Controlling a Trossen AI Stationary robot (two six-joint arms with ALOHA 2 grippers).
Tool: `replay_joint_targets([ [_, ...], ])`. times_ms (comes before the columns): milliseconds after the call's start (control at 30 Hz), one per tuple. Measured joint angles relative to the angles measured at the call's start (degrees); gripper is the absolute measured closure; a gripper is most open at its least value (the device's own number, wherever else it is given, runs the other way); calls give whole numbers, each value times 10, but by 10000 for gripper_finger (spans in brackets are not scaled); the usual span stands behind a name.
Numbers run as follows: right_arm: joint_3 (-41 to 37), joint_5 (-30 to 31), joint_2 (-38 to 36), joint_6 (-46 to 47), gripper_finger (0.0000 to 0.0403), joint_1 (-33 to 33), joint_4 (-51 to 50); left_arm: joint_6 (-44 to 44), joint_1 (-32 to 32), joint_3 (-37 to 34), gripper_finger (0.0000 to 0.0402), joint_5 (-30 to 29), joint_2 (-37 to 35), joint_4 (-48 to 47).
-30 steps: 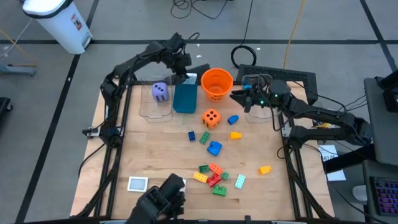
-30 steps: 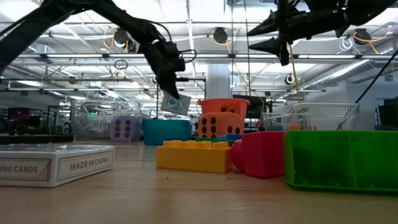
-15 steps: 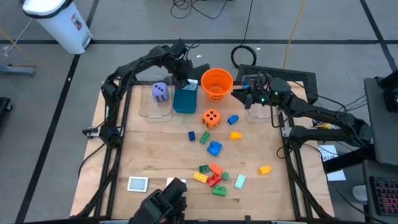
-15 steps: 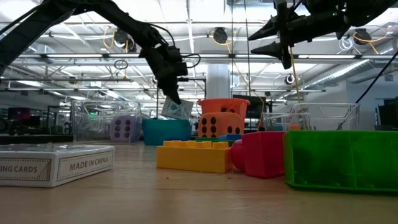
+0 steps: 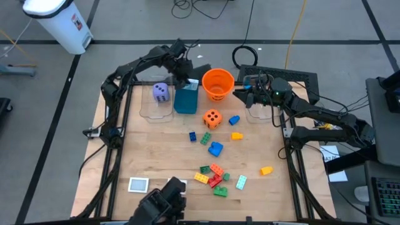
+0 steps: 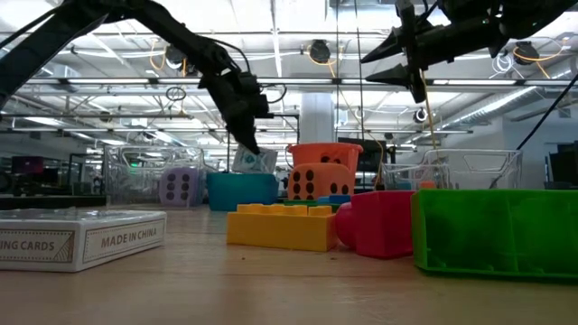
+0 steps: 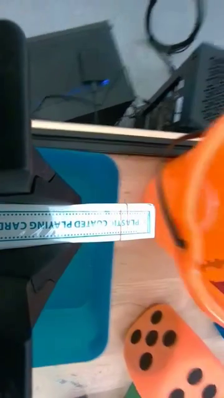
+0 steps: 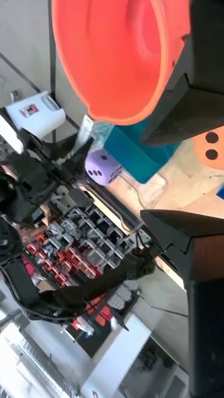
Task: Pick & Place Toys
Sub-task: Put the blue deck of cards into the blue bin
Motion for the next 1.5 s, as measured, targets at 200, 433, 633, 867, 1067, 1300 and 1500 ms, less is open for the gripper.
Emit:
replay_joint_targets([
  [200, 0, 0, 0, 0, 234, 0, -4, -15, 6, -63, 314, 1, -32, 66],
  [433, 0, 4, 0, 0, 234, 0, -8, -42, 4, -179, 312, -17, -106, 216],
  [633, 0, 15, 0, 0, 234, 0, -10, -43, 4, -225, 311, -19, -121, 252],
  [867, 0, 14, 1, 2, 234, 1, -17, -18, 5, -230, 310, -22, -121, 276],
  [1067, 0, 14, 1, -1, 234, 1, -31, -7, 12, -230, 309, -24, -116, 282],
  [1300, 0, 13, 1, -3, 234, 1, -38, -4, 15, -230, 309, -21, -99, 283],
  [1500, 0, 13, 1, -7, 234, 1, -38, 7, 15, -230, 309, -14, -91, 289],
])
